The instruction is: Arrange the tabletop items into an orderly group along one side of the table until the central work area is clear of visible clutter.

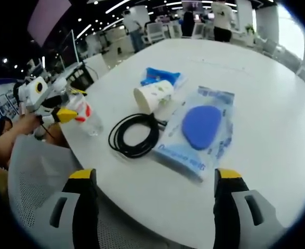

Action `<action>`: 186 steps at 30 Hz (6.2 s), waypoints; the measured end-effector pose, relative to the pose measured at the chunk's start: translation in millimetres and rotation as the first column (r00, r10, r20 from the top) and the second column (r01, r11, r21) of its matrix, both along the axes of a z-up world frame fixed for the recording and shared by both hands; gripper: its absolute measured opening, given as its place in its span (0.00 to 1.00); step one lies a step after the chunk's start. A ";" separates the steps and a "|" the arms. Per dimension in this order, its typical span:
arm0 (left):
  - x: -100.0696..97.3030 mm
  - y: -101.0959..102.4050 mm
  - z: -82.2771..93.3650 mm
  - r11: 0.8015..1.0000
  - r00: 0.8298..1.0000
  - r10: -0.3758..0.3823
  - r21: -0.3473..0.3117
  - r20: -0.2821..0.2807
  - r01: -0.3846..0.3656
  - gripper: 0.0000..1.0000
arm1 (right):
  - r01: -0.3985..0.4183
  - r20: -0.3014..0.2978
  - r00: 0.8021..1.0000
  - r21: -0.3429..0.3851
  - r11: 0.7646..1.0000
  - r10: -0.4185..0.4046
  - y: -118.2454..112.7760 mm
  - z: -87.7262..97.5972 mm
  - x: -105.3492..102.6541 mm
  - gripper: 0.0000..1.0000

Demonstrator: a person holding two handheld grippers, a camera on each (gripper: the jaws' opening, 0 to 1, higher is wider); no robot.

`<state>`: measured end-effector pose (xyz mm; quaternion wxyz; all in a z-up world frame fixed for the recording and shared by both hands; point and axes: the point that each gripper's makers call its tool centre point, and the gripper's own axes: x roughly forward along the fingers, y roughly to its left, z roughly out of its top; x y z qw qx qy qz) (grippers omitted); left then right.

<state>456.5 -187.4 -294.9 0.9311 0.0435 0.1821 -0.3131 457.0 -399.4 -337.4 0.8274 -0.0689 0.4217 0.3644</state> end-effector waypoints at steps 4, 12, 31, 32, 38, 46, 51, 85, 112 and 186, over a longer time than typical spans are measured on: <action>5.5 2.3 4.8 0.999 0.999 0.032 -0.035 0.008 -0.031 0.43 | 0.007 0.000 1.000 0.001 1.000 -0.007 -1.0 0.2 0.9 0.93; 33.8 22.8 18.3 0.985 0.985 0.167 -0.054 0.043 -0.164 0.43 | 0.012 0.015 1.000 0.026 1.000 -0.012 1.5 4.7 3.1 0.94; 110.8 50.6 32.3 0.956 0.955 0.291 -0.067 0.065 -0.286 0.43 | 0.041 0.009 0.999 0.030 0.999 -0.041 -4.0 3.6 6.0 0.94; 114.1 52.6 31.6 0.953 0.952 0.301 -0.065 0.061 -0.297 0.43 | 0.042 0.007 0.999 0.030 0.999 -0.042 -4.2 3.3 6.0 0.94; 134.7 67.5 28.5 0.929 0.928 0.369 -0.063 0.054 -0.366 0.43 | 0.054 -0.002 0.999 0.028 0.998 -0.054 -6.7 1.6 7.1 0.94; 165.7 89.0 36.2 0.884 0.886 0.461 -0.115 0.052 -0.454 0.43 | 0.055 -0.012 0.998 0.023 0.998 -0.055 -7.2 -0.9 6.3 0.94; 186.5 100.8 40.9 0.859 0.858 0.509 -0.101 0.070 -0.501 0.43 | 0.051 -0.015 0.999 0.026 0.998 -0.051 -5.9 -0.9 5.0 0.94; 228.5 148.2 22.8 0.513 0.505 0.858 -0.112 0.090 -0.851 0.43 | 0.052 -0.042 0.998 0.044 0.998 -0.050 -3.6 -3.0 2.0 0.93; 226.5 126.3 3.0 0.480 0.470 0.875 -0.078 0.114 -0.874 0.45 | 0.061 -0.049 0.997 0.036 0.997 -0.059 -8.6 -4.5 2.7 0.93; 227.3 122.3 -7.3 0.764 0.757 0.640 -0.011 0.128 -0.645 0.38 | -0.063 0.186 0.982 0.088 0.994 0.046 12.5 31.1 19.2 1.00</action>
